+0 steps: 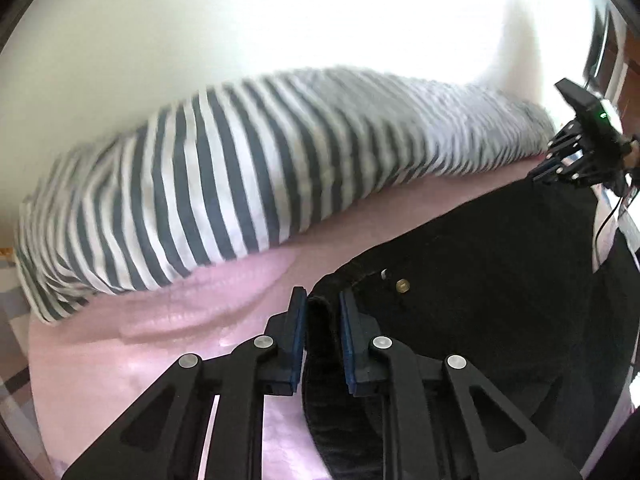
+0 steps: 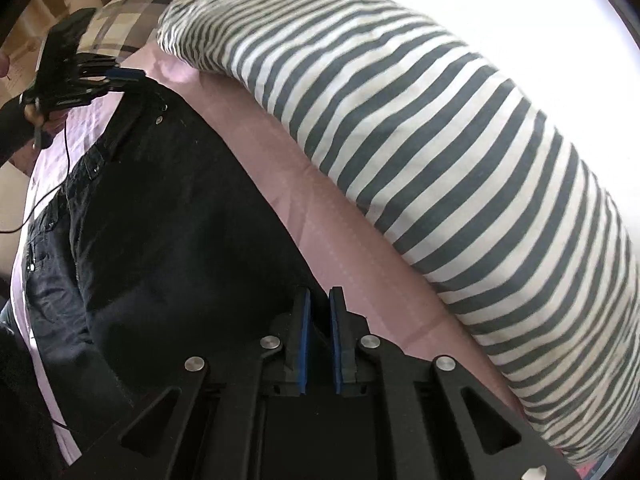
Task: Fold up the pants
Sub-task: 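Close the left tool on the waistband while the right tool grips the waistband too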
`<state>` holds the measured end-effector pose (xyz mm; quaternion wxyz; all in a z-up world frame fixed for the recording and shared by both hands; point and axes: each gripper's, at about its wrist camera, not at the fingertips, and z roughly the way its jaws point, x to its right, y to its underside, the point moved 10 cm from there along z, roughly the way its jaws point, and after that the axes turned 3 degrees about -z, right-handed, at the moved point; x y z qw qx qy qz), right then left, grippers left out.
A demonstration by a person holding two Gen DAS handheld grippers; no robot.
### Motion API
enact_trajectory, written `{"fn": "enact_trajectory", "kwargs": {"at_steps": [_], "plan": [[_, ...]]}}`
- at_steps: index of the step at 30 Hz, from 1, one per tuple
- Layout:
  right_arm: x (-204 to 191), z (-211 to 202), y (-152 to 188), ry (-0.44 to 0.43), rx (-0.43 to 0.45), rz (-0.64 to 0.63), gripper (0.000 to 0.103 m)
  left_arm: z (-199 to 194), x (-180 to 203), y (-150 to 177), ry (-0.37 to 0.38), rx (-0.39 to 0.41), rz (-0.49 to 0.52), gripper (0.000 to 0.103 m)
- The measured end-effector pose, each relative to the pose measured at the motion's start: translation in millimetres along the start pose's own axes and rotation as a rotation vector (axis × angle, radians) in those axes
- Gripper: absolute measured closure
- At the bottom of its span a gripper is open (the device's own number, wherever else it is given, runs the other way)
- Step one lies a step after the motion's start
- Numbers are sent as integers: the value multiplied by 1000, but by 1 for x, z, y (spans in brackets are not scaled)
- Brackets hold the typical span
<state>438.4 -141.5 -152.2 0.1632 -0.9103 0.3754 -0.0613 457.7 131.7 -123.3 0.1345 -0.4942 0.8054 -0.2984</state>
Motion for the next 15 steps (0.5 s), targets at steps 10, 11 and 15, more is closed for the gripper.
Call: {"fn": "enact_trajectory", "kwargs": {"at_steps": [10,11,15], "plan": [[22,7,-9,36,16,62,97,-20,-30,9,-22,43,-109,87],[24,13,-9,29,1,64,97,-15,-30,13,-31,27,-109,87],[21,34,-3,-18,-81,43,93,2,-36,26,-41,-44,-94,87]]}}
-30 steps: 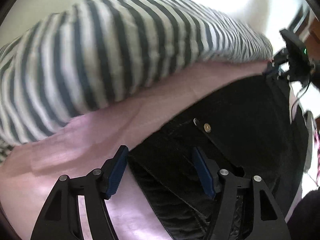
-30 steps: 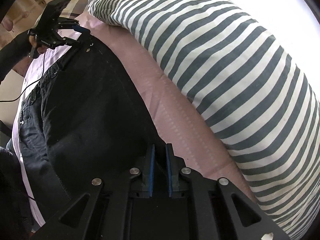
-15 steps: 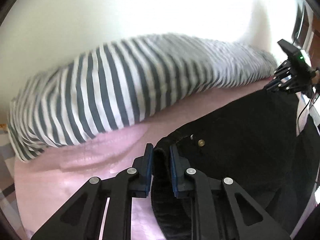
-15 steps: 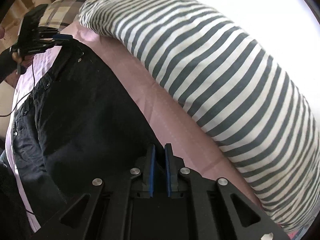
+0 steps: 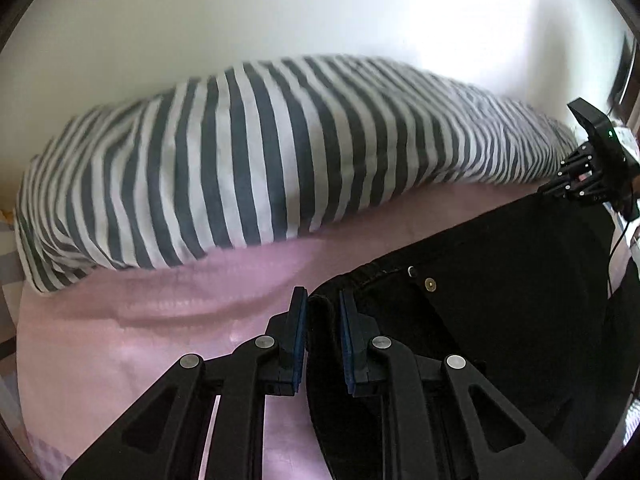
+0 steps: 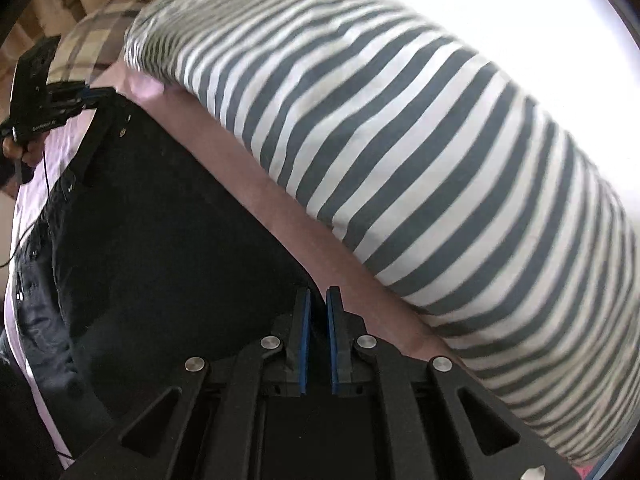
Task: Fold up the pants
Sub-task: 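Close the left tool on the waistband while the right tool grips the waistband too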
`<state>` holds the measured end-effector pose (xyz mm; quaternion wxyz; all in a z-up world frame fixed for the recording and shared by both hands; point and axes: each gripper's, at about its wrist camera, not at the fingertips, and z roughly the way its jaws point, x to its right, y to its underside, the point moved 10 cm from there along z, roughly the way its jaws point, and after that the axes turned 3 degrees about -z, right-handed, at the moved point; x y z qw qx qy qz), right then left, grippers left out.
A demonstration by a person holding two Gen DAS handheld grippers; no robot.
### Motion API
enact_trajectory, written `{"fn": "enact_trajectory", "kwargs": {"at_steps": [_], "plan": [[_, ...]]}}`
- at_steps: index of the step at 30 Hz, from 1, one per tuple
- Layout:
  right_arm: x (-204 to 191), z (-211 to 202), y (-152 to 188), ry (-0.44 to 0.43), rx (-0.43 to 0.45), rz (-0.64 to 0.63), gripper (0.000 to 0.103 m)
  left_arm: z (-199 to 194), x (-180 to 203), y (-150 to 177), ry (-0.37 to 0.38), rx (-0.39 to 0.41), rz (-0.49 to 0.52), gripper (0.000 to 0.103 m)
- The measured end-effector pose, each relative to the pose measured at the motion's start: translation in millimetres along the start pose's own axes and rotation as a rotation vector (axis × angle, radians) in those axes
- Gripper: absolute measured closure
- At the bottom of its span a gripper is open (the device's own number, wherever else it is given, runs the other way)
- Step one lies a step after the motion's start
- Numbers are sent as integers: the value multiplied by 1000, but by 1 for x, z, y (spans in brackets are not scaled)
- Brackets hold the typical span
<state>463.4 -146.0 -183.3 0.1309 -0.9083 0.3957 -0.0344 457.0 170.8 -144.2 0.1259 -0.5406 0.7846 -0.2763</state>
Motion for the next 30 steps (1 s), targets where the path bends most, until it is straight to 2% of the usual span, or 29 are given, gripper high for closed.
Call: {"fn": "enact_trajectory", "kwargs": {"at_steps": [2,4,9,14,15,19,20,21,25,28,30], "plan": [[0,4,0,7,-13,-33,88,4,-2,0,6,-10,3,86],[-6,8,4,-68,-63,-56,68,9,-2,1,20,-29,5,82],[-10,13,6,-113,-126,-165,65,13,-6,8,74,-61,-22,75],[-2,9,5,-145,-127,-122,67,13,-6,16,79,-73,-14,69],[-5,9,5,-138,-115,-134,71,16,-5,17,76,-76,-11,66],[-19,7,-4,-155,-66,-138,73,28,8,14,79,-89,8,52],[-24,7,-6,-169,-58,-139,79,27,7,16,78,-94,18,50],[-29,6,-8,-187,-56,-137,94,29,9,16,75,-102,32,46],[-42,-10,-3,-205,-27,-144,95,31,15,20,66,-131,67,39],[-51,-32,4,-234,20,-128,97,32,13,21,70,-136,38,31],[-47,-36,-5,-239,34,-122,97,29,9,24,80,-126,16,29]]}}
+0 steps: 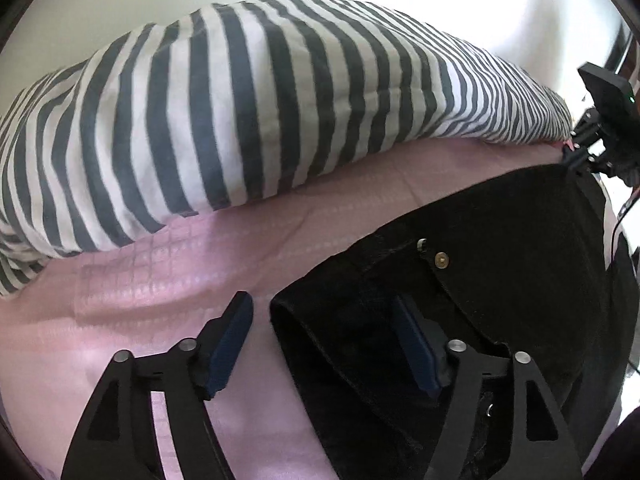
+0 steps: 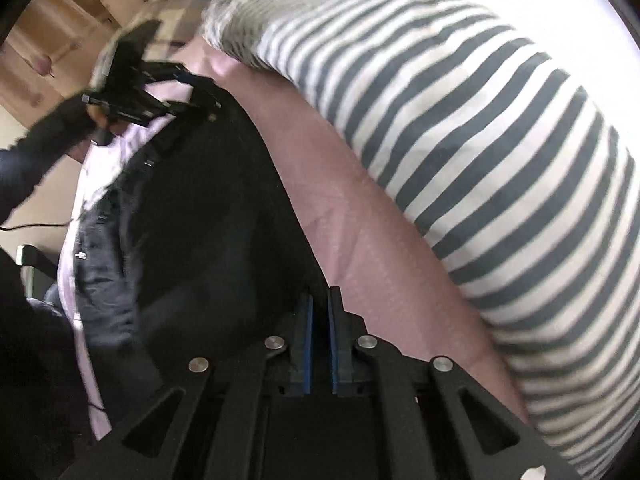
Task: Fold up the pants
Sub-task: 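Close the left tool on the waistband while the right tool grips the waistband too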
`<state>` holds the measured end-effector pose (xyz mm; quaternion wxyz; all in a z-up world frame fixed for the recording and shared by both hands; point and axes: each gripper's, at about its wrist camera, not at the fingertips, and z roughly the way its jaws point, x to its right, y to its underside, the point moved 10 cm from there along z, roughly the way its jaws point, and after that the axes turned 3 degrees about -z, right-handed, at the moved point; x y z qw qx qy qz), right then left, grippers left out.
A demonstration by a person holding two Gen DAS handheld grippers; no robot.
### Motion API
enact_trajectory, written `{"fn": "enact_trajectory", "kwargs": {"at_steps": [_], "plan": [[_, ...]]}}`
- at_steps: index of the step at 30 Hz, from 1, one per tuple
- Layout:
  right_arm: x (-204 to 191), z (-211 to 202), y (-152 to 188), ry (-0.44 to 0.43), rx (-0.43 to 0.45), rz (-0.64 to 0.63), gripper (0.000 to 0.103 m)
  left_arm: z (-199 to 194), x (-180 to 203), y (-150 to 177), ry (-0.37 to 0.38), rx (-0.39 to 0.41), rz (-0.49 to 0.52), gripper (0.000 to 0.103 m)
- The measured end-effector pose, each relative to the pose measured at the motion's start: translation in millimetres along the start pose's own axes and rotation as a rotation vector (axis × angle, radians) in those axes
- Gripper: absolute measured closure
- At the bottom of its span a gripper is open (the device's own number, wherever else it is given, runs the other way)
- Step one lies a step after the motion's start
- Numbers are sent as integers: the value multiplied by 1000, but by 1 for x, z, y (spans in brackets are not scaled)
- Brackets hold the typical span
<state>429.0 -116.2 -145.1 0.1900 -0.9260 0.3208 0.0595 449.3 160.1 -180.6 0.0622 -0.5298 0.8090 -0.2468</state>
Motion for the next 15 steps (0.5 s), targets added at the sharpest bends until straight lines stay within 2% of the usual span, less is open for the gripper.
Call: {"fn": "enact_trajectory", "kwargs": {"at_steps": [3,4,5,6,7,8,10,12,13,15], "plan": [[1,-1,2,2,-13,-11,97,-4,2,1,55,0,-12,29],[0,3,0,8,-17,-17,97,-2,10,1,82,-6,8,29],[-1,5,0,12,-21,-20,97,-1,15,2,74,-8,36,29],[3,4,0,14,-27,-24,97,-1,18,3,63,-5,58,33],[3,6,0,20,-36,-30,97,-3,19,4,55,8,79,46],[1,9,2,24,-45,-37,97,-6,17,5,60,16,72,50],[-2,16,5,18,-85,-59,93,-16,13,5,89,40,29,69],[0,21,8,20,-122,-83,91,-29,6,6,91,68,15,78],[4,24,8,25,-138,-89,87,-34,3,7,81,79,21,78],[15,28,6,58,-146,-96,84,-38,5,8,54,97,42,79]]}}
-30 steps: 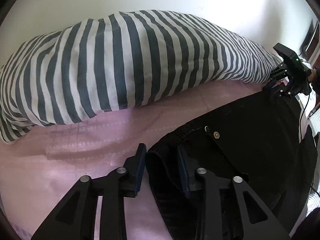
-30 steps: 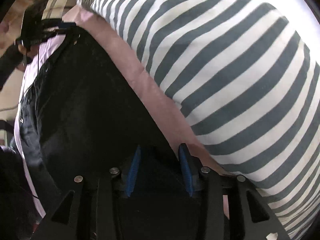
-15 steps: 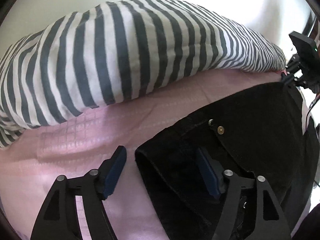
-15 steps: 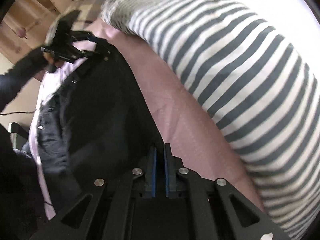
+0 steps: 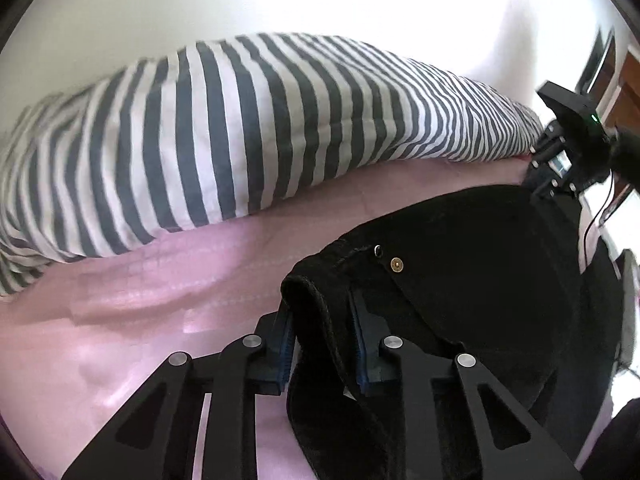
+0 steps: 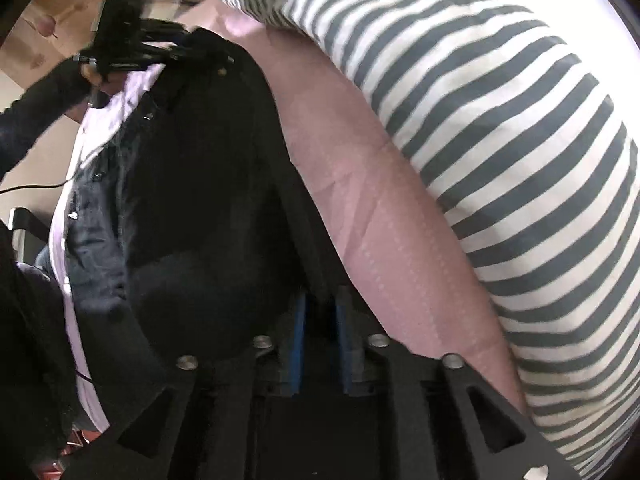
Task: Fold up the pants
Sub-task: 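Close the left tool on the waistband while the right tool grips the waistband too, then lift the waistband with both tools and carry it toward the leg hems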
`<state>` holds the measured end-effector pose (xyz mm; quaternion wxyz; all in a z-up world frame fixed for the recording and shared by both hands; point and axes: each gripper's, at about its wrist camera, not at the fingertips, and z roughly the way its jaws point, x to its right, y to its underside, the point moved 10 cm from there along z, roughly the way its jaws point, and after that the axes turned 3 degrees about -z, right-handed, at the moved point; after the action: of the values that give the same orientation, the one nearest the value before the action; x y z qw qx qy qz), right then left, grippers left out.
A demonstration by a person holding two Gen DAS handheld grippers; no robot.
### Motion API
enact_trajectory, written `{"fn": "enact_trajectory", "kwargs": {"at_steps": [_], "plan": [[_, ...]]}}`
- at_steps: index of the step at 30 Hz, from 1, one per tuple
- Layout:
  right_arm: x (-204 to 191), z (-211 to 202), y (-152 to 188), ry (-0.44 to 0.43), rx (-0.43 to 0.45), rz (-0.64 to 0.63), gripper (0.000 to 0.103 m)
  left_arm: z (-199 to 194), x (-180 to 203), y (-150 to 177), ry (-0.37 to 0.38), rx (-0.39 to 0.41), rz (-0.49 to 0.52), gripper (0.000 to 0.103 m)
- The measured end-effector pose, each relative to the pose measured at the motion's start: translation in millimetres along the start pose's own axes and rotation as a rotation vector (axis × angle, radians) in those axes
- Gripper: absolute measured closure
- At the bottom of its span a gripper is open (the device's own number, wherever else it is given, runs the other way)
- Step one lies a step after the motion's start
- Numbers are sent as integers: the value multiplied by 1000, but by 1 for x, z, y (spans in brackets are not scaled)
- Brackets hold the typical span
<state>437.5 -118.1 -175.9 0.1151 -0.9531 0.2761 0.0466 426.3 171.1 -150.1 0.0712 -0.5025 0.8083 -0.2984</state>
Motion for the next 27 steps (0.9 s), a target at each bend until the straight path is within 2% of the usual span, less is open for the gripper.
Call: {"fn": "enact_trajectory", "kwargs": {"at_steps": [2,6,9,12,14,20,23,27], "plan": [[10,3,3,3,-25,10,79,-8,0,2,-17,21,7,79],[29,11,27,-13,-125,7,79,-26,-7,3,-13,41,-12,80],[48,8,45,-6,-164,45,82,-32,-9,8,-28,45,-9,80],[68,2,67,44,-200,97,84,-31,-9,6,-35,43,-13,80],[73,0,78,90,-208,108,92,-24,-4,2,-42,40,-16,80],[52,-26,84,303,-138,77,96,-17,7,-4,-114,30,5,80],[34,-55,88,372,-89,94,97,-33,17,-9,-148,44,39,80],[-14,-98,105,447,-9,121,97,-65,33,-11,-160,81,68,80]]}}
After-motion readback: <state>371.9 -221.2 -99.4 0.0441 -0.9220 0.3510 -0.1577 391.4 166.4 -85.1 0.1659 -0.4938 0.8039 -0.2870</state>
